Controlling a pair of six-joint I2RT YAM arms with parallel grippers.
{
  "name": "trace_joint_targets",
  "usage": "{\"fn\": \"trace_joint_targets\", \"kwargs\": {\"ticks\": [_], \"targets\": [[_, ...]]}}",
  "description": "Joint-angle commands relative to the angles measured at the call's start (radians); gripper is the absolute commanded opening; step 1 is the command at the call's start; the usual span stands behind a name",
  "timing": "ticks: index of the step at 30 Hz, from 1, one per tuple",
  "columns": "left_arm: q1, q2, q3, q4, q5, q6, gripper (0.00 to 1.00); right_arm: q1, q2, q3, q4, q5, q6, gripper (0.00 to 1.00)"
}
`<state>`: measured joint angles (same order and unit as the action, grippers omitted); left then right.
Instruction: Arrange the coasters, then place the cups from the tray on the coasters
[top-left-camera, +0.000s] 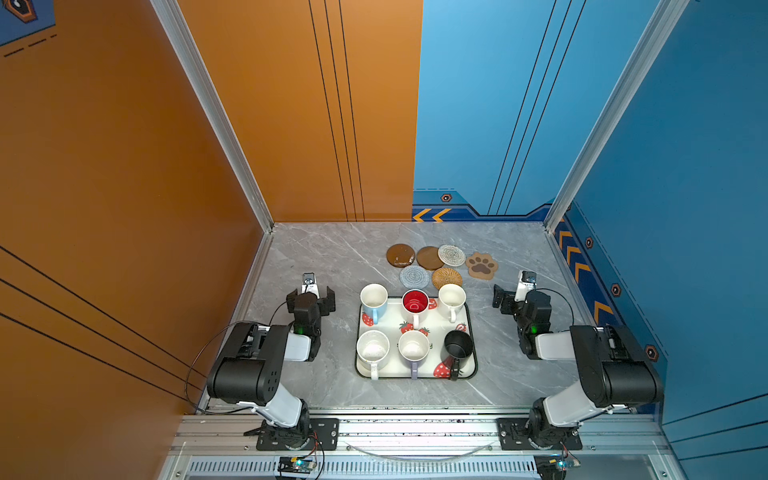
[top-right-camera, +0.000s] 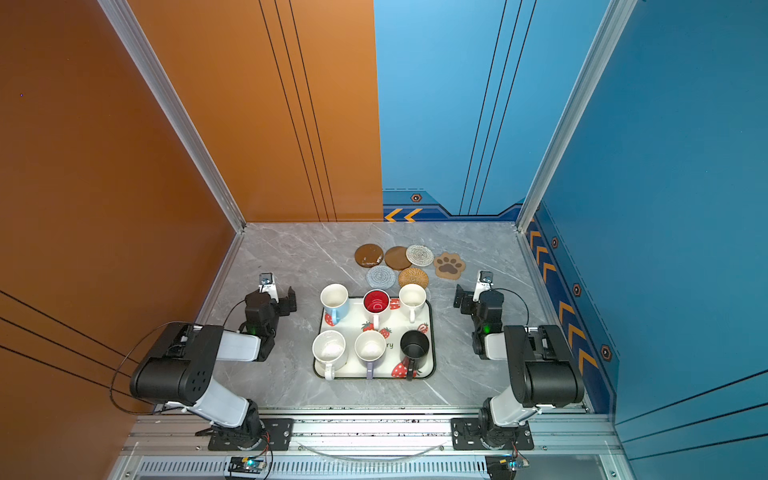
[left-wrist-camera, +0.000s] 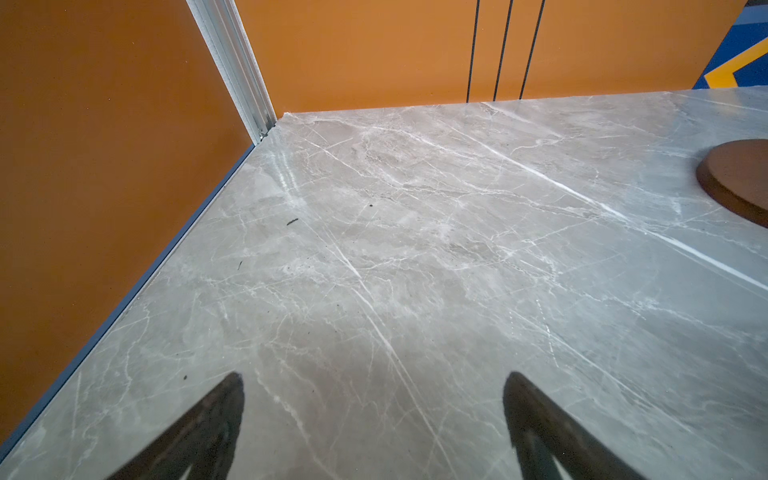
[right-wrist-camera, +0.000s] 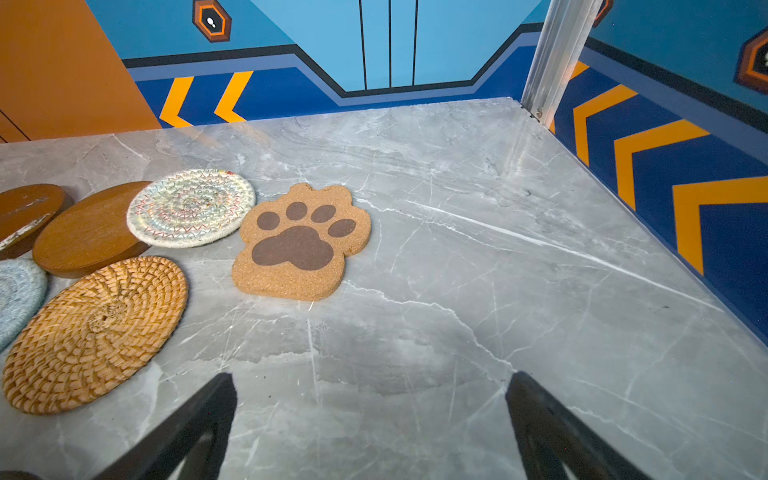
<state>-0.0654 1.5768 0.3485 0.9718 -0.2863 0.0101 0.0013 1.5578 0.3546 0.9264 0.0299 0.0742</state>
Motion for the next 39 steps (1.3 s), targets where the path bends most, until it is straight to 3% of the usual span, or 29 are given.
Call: {"fn": "trace_joint_targets", "kwargs": {"ticks": [1,29,39], "targets": [[0.009,-0.008,0.016,-0.012,0.016,-0.01,0.98,0.005,-0.011,0.017,-0.011,0.012,-0.014,1.0],[0.009,-0.012,0.018,-0.013,0.019,-0.009,0.99,0.004,-0.011,0.021,-0.015,0.018,-0.011,1.0],[-0.011,-0.274,0.069,-0.303,-0.03,-0.01,0.96,0.017,-0.196,0.179,-0.441,0.113,0.019,0.98]]}}
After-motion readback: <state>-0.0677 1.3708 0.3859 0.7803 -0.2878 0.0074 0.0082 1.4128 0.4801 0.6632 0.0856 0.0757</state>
